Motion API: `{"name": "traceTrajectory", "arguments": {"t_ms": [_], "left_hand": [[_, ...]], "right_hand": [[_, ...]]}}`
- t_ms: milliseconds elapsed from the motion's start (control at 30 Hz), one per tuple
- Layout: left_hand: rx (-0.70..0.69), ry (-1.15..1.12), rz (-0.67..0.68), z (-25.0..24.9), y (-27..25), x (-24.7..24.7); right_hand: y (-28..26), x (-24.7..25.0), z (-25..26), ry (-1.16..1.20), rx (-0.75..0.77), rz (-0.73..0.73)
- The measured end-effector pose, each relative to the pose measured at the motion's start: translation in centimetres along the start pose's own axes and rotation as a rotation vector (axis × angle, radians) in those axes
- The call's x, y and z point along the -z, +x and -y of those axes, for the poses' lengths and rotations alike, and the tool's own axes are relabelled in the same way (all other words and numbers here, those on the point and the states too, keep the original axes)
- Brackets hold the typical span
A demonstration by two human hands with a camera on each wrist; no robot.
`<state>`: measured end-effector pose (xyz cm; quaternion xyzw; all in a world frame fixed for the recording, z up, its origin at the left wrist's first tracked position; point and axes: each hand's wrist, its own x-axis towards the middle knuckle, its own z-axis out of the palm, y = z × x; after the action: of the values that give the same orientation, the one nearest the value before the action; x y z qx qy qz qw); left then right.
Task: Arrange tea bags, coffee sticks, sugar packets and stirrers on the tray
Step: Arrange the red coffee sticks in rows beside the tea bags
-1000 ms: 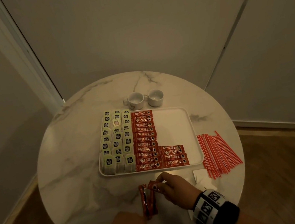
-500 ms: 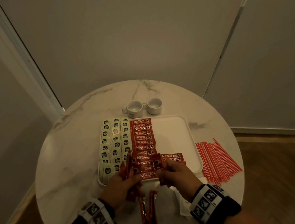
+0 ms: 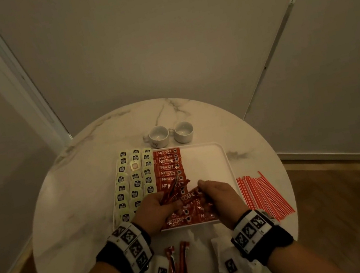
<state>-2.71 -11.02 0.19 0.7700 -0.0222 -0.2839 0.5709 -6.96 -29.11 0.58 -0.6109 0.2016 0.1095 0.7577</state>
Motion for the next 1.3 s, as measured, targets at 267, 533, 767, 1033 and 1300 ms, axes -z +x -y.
{"name": "traceTrajectory", "arguments": {"t_ms": [267,533,767,1033,1300], "left_hand": [[-0.082,0.406,0.073,-1.2,2.0,0.4],[-0.042,0.273,-0.076,-0.6,2.8,0.1],[0.043,0.196,-0.037,1.2,2.0,0.6],[0.038,0.255,0.015,2.2,1.5,0.4],[0.033,0.228,0.004,2.4,1.8,0.2]], "right_hand": [[2.1,2.9,2.6,-0.909,0.272,0.111],[6.2,3.7,5.5,-1.187,0.249,0.135],[11.0,5.5,1.5,-1.181,-0.001,0.025],[12.4,5.5,-0.5,-1.219,-0.059,0.014],[12.5,5.6,-0.9,-1.232,-0.007,0.038]]}}
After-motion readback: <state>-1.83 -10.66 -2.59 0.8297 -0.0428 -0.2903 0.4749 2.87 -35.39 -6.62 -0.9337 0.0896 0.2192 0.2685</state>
